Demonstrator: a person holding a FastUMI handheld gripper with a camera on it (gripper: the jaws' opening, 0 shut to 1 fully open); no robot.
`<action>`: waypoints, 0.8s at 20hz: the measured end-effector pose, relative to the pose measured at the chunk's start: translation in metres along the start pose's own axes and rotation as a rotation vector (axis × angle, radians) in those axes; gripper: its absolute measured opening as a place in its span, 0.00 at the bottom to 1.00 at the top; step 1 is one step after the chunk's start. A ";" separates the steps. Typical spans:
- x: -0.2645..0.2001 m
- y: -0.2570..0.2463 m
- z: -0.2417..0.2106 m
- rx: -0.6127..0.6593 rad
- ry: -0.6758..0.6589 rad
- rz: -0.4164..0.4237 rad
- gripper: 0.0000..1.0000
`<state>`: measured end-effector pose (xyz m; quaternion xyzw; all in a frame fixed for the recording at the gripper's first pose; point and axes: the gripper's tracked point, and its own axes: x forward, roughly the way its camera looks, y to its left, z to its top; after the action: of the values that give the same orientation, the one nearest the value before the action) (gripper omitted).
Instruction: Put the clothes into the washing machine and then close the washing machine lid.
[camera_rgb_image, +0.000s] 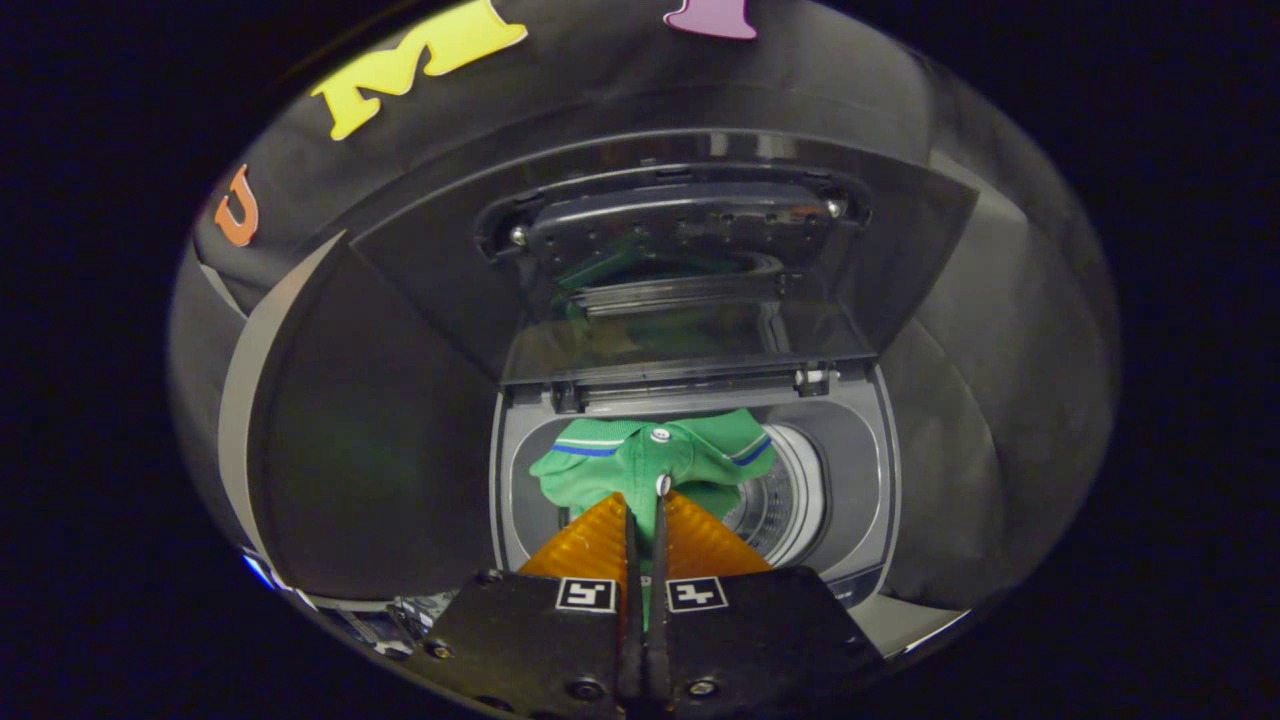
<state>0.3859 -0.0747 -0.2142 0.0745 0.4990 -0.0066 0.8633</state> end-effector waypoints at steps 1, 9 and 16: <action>0.006 -0.004 -0.002 -0.005 -0.006 -0.010 0.05; 0.049 -0.017 -0.017 -0.025 -0.034 -0.062 0.05; 0.084 -0.023 -0.036 -0.018 -0.016 -0.083 0.05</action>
<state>0.3951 -0.0870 -0.3070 0.0459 0.4949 -0.0388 0.8668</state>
